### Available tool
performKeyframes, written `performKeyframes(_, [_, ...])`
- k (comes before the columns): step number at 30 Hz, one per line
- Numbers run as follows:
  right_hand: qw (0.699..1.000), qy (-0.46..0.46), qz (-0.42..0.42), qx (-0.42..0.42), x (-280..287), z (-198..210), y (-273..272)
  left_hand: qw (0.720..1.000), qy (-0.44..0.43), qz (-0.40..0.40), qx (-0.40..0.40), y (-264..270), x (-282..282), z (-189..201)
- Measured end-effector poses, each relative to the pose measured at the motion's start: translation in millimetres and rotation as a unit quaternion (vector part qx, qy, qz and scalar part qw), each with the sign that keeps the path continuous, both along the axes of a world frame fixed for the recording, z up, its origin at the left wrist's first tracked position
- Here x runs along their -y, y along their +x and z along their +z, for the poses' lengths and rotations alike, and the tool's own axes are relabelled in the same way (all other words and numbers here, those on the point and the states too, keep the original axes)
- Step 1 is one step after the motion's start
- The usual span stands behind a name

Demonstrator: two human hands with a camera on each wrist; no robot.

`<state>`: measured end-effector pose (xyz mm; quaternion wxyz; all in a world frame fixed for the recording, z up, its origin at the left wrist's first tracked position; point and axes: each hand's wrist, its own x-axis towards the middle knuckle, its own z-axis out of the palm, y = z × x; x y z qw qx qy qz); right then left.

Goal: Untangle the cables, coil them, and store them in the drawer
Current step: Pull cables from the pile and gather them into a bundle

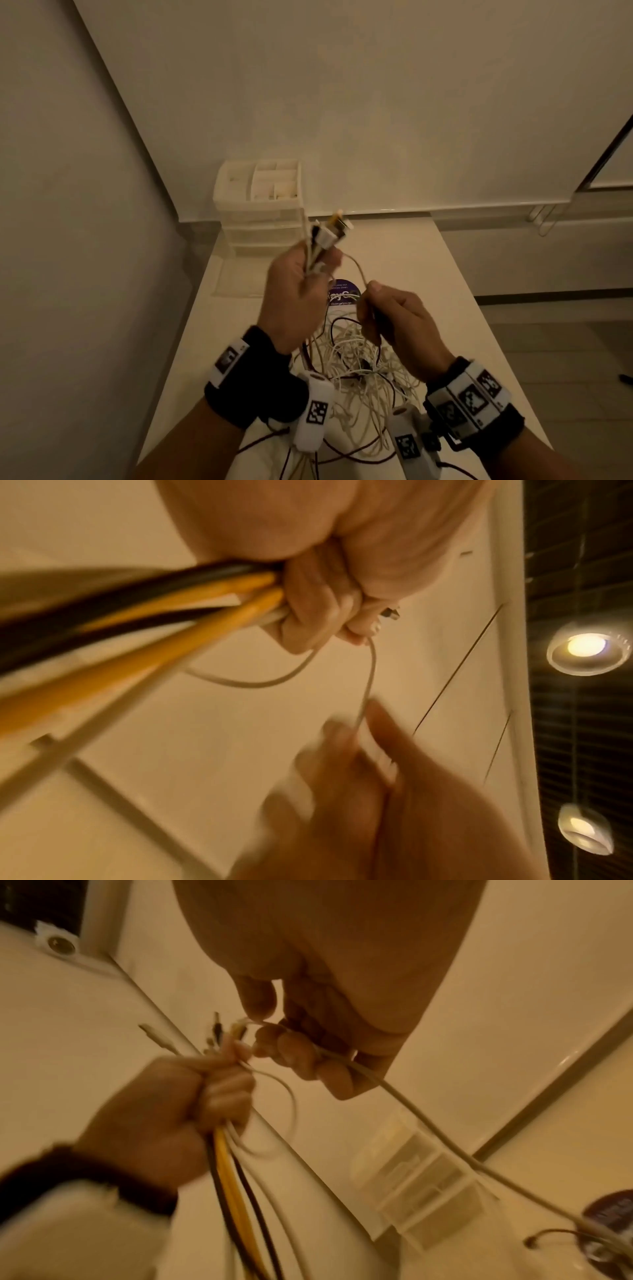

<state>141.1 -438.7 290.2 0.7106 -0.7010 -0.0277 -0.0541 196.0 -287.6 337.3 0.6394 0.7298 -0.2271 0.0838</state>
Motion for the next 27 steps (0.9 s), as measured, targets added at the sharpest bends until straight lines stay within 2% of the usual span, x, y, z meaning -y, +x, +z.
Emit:
performKeyframes(3, [0.999,-0.046,0.000,-0.019,0,-35,-7,0.992,-0.124,0.035,-0.013,23,-14,27])
performKeyframes(4, [0.998,-0.062,-0.009,-0.028,1,-47,-10,0.988,-0.141,0.055,-0.016,32,-20,32])
performKeyframes(6, [0.995,-0.074,-0.041,-0.047,5,-65,-14,0.989,-0.106,0.104,-0.012,42,-30,32])
performKeyframes(10, [0.989,0.000,-0.120,-0.090,15,-69,-5,0.983,0.018,0.180,0.024,28,-27,11])
performKeyframes(12, [0.987,-0.001,-0.128,-0.092,18,-57,3,0.989,0.054,0.133,0.030,15,-14,2])
performKeyframes(14, [0.992,-0.018,-0.105,-0.066,17,-42,9,0.995,0.092,0.040,-0.010,3,4,-7])
performKeyframes(16, [0.997,-0.013,-0.077,-0.026,17,-22,10,0.988,0.144,-0.032,-0.035,-5,19,-16])
performKeyframes(18, [0.998,0.031,-0.050,-0.004,20,-5,13,0.981,0.180,-0.063,-0.031,-7,28,-26])
performKeyframes(20, [0.998,0.064,-0.011,0.003,22,3,16,0.984,0.165,-0.053,-0.033,-5,31,-28])
performKeyframes(23, [0.996,0.085,0.039,0.010,25,4,21,0.989,0.146,-0.011,0.005,1,36,-19])
performKeyframes(25, [0.997,0.064,0.041,0.021,28,-5,24,0.992,0.120,0.030,-0.002,9,37,-8])
performKeyframes(27, [0.999,0.028,0.040,0.021,29,-17,24,0.994,0.056,0.090,-0.025,25,34,4])
